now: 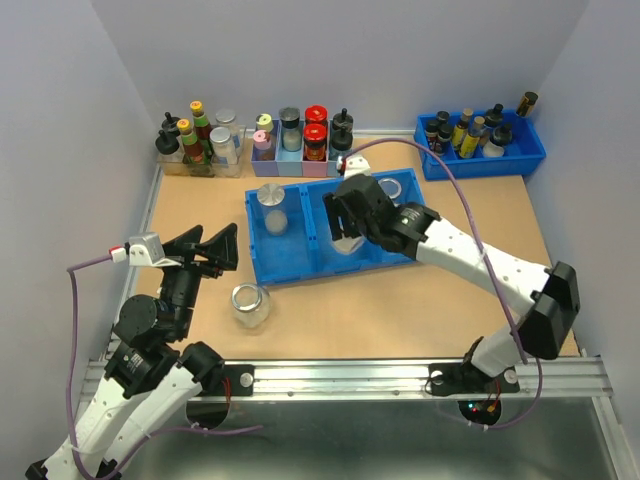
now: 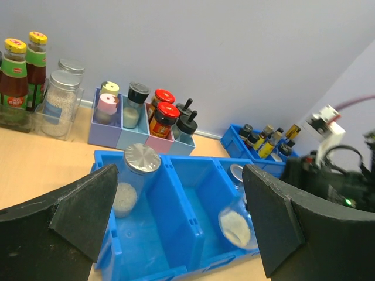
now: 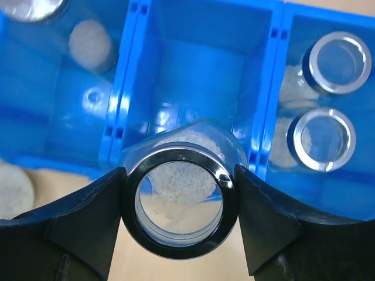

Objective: Organize the condiment bottles

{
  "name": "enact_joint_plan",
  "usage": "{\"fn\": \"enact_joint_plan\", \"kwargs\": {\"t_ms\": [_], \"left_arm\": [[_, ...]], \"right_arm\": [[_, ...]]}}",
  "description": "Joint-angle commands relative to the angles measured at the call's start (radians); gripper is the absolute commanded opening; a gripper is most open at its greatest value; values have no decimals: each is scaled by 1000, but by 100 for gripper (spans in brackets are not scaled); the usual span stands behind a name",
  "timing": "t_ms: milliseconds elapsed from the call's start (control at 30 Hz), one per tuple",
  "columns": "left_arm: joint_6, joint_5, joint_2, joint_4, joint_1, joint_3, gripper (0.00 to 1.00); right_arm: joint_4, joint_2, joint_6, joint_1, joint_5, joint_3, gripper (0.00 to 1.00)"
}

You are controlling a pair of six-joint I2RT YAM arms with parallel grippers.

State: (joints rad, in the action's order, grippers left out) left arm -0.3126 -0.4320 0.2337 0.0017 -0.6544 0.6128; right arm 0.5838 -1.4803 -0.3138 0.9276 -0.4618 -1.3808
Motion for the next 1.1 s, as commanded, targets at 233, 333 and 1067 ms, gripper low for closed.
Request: {"fn": "enact_joint_plan", "kwargs": {"t_ms": [233,333,1067], "left_arm": [[3,12,-7,34,-1,-13,99],[3,16,-7,32,-2,-10,99],[-2,27,-19,32,-1,-13,99]], "right_arm": [[-114,-285,-45,-188,45,-354,0],[-114,-376,-80,-191,40,-409,0],[-108,-586,-280,-193,-118,-498,0]]}}
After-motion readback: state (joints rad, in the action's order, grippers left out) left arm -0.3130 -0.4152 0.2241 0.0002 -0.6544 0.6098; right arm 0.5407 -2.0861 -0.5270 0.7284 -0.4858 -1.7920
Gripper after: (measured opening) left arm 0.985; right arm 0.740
